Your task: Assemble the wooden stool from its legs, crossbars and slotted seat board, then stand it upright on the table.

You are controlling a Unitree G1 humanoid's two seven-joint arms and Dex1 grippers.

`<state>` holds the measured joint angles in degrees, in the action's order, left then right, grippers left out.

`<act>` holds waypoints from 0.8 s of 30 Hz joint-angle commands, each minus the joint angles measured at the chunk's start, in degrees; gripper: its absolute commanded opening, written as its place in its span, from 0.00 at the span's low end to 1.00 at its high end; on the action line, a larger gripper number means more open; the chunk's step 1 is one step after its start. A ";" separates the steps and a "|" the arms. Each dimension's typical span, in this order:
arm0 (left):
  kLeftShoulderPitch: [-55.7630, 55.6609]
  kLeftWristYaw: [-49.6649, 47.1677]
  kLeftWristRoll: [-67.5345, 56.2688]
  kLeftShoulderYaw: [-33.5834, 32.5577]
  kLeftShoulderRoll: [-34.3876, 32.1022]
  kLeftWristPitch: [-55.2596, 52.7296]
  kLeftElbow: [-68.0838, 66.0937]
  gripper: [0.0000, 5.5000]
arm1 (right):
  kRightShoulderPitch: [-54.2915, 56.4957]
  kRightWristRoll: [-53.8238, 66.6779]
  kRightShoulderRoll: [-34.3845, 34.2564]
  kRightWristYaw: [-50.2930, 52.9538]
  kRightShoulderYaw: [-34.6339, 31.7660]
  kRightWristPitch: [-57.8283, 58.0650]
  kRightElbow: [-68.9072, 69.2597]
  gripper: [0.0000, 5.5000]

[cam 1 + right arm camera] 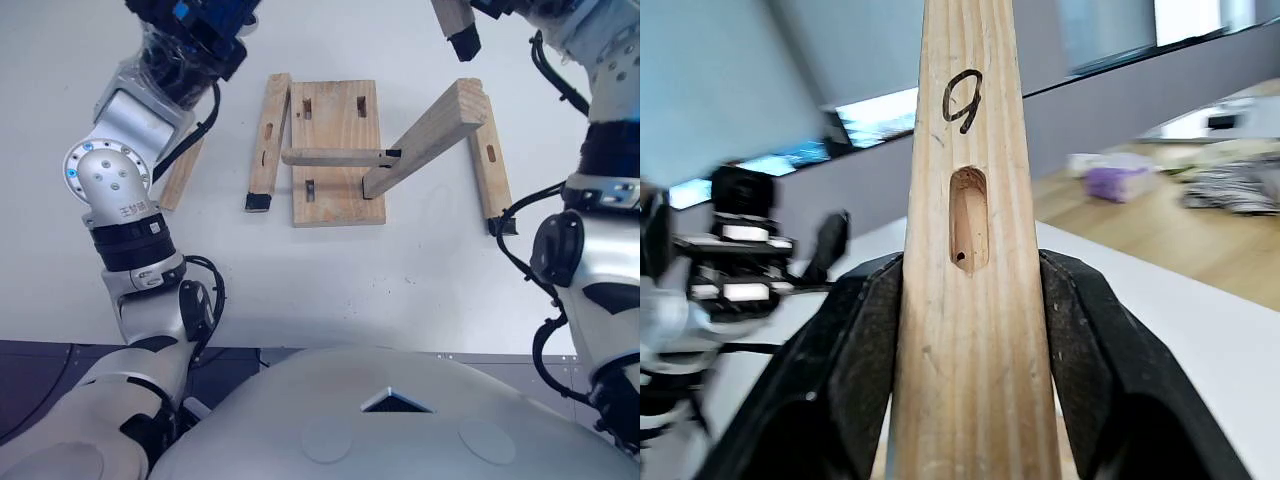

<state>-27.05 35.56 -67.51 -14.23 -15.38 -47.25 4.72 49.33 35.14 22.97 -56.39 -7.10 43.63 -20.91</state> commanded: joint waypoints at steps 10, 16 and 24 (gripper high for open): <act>-8.28 1.04 1.65 4.08 0.15 -4.06 -5.62 0.75 | 0.79 8.31 0.76 -10.28 2.23 13.14 5.11 0.36; -8.51 1.74 1.94 4.15 0.76 -4.23 -5.98 0.58 | 0.46 8.18 0.64 -11.22 3.90 13.69 6.46 0.36; -6.80 6.48 2.56 4.43 0.16 -3.36 -4.06 0.37 | 0.70 8.50 0.47 -11.09 4.36 14.71 6.23 0.36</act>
<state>-34.08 40.73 -64.74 -9.67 -15.07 -50.66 -0.73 49.60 43.11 23.22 -67.41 -3.15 57.73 -15.24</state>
